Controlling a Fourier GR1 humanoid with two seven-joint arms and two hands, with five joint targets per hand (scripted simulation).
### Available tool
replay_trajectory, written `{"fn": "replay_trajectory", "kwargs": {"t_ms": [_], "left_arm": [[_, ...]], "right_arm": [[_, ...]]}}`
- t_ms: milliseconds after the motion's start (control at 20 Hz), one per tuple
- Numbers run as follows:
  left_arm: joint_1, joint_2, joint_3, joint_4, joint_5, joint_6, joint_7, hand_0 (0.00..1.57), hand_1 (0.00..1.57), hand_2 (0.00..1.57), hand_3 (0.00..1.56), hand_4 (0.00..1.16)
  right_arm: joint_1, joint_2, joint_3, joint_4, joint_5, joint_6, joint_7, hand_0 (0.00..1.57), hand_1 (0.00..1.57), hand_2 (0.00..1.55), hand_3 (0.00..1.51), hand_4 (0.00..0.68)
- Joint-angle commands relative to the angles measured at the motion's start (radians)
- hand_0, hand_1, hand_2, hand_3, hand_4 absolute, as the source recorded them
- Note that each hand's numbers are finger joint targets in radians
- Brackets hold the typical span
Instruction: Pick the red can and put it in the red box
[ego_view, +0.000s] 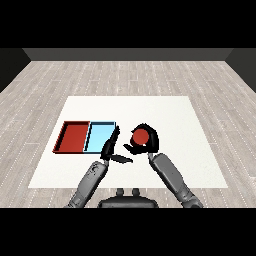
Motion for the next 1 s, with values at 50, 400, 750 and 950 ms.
{"fn": "replay_trajectory", "kwargs": {"t_ms": [50, 400, 750, 950], "left_arm": [[-0.014, 0.000, 0.025, 0.055, 0.033, -0.028, -0.022, 0.00, 0.00, 0.00, 0.00, 0.00], [-0.102, 0.000, -0.003, 0.145, 0.098, 0.018, -0.033, 0.00, 0.00, 0.00, 0.00, 0.00], [-0.091, 0.000, -0.071, 0.065, 0.124, 0.043, 0.004, 0.00, 0.00, 0.00, 0.00, 0.00], [-0.098, 0.000, -0.135, 0.052, 0.169, 0.105, 0.012, 0.00, 0.00, 0.00, 0.00, 0.00]], "right_arm": [[-0.003, 0.032, -0.078, 0.031, 0.043, 0.092, -0.011, 1.46, 1.46, 1.43, 1.38, 0.654], [0.075, 0.098, 0.000, -0.045, 0.117, 0.047, -0.001, 1.46, 1.46, 1.44, 1.39, 0.671], [-0.005, 0.099, -0.005, 0.023, -0.010, 0.043, -0.042, 1.50, 1.50, 1.44, 1.40, 0.640], [0.006, 0.099, 0.050, 0.044, -0.035, 0.029, -0.091, 1.51, 1.51, 1.45, 1.42, 0.652]]}}
